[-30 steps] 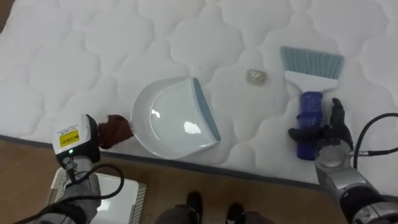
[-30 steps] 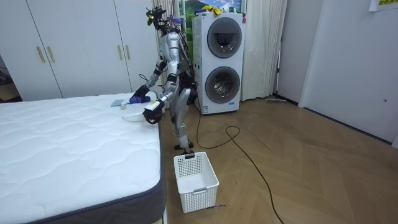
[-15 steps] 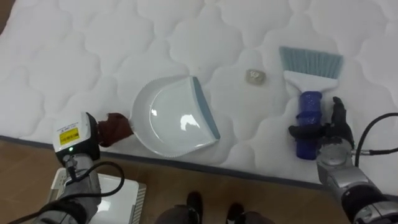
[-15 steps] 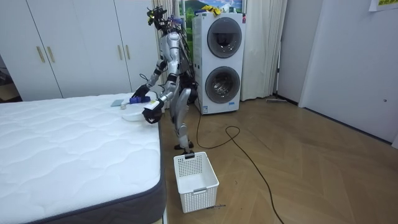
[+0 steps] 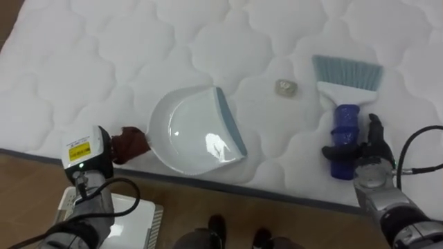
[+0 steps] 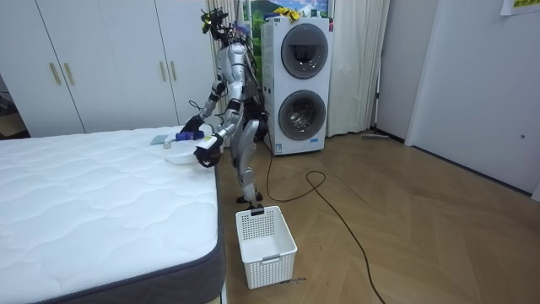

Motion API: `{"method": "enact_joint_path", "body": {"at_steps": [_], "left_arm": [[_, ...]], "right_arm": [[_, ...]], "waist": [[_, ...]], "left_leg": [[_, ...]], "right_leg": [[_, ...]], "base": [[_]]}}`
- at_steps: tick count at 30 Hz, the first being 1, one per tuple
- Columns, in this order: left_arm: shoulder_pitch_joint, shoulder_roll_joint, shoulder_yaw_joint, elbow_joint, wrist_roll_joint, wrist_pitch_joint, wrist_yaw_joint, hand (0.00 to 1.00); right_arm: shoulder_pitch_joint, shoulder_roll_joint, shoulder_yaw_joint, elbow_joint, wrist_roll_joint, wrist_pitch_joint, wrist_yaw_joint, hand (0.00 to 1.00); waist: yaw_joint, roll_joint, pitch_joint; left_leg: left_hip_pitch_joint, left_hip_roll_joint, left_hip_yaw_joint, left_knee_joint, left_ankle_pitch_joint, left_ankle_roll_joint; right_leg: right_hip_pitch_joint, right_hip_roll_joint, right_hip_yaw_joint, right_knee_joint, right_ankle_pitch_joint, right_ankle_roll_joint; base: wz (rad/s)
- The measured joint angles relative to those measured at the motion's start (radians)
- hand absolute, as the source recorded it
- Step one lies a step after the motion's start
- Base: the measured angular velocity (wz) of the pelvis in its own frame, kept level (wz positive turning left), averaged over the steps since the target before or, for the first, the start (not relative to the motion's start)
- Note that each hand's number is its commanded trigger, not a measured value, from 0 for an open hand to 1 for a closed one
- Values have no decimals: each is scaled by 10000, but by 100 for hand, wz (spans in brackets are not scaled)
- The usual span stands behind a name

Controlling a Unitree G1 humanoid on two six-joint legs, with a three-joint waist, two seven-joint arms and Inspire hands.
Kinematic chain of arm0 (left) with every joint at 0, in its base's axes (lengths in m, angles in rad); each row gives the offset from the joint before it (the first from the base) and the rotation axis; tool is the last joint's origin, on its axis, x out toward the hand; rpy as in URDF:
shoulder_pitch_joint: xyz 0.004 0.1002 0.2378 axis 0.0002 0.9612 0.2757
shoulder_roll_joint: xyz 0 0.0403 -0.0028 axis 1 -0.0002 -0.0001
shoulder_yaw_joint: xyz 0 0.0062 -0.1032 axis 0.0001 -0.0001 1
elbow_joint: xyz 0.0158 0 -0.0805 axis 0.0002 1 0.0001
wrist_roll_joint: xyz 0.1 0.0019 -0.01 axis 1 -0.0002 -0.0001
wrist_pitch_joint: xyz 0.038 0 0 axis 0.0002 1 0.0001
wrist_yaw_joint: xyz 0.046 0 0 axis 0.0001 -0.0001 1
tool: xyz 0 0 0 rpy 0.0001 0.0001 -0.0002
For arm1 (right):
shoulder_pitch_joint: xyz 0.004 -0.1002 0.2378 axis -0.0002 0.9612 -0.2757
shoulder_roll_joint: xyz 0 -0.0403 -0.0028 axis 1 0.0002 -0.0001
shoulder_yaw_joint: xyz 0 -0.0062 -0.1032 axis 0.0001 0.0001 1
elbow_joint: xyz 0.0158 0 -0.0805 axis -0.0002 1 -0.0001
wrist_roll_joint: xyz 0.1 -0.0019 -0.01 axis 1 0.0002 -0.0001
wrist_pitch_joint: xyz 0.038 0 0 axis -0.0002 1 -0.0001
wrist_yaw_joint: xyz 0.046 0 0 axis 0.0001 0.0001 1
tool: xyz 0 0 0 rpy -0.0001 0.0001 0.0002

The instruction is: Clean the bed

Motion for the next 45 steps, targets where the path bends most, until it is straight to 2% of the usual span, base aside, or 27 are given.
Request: {"method": "enact_joint_path", "body": {"at_steps": [1,2,4,8,9,12,15,19,35,45], "left_arm": [[0,0,12,0,4,9,-87,100],[0,-1,12,0,7,42,-93,100],[-2,0,16,-21,6,92,-91,100],[-2,-15,10,-49,15,130,-82,100],[-2,-23,10,-49,15,148,-76,100],[-2,-54,7,-52,8,183,-67,100],[-3,-53,-4,-51,-45,205,-65,100],[-4,-53,-20,-50,-168,279,-66,100],[10,-73,-26,-49,-178,377,-69,100],[9,-69,-37,-132,-113,485,146,100]], "right_arm": [[-14,21,-3,51,-109,-2,5,0],[-17,47,-3,104,-146,-2,7,12],[-12,82,2,150,-174,0,-1,100],[-52,76,20,374,-321,40,-127,100],[-85,41,21,393,-476,155,-223,100],[-160,-290,66,441,-739,323,-378,100],[-315,-424,94,692,-801,429,-391,100],[-281,-353,288,849,-812,732,-373,100],[-137,-299,372,880,-828,1003,-420,100],[-162,-206,346,1040,-845,1202,-872,100]], "waist": [[10,0,0],[0,1,-1],[1,3,-2],[-14,3,-2],[-27,3,-2],[-24,6,-1],[-22,15,3],[-24,14,2],[-21,11,2],[7,21,-3]], "left_leg": [[0,1,-2,19,0,0],[-1,2,-3,32,1,-2],[-2,3,-35,12,1,-2],[7,-6,-119,9,-6,-8],[9,-9,-142,6,-8,-11],[20,-8,-165,4,-11,-18],[35,-6,-183,-71,-2,-47],[65,-8,-183,-136,26,-89],[25,-14,-187,-53,31,-95],[-99,-17,-292,50,29,-93]], "right_leg": [[1,3,-6,-20,0,0],[6,5,-24,-57,0,0],[47,10,-80,-128,2,-2],[139,10,-180,-180,3,0],[158,15,-200,-167,3,0],[172,21,-211,-142,5,0],[170,24,-215,-156,7,-5],[170,31,-217,-185,-5,-41],[168,19,-244,-192,-34,-68],[140,14,-373,-186,-37,-70]], "base": [[0],[0],[2],[7],[5],[1],[0],[0],[0],[3]]}}
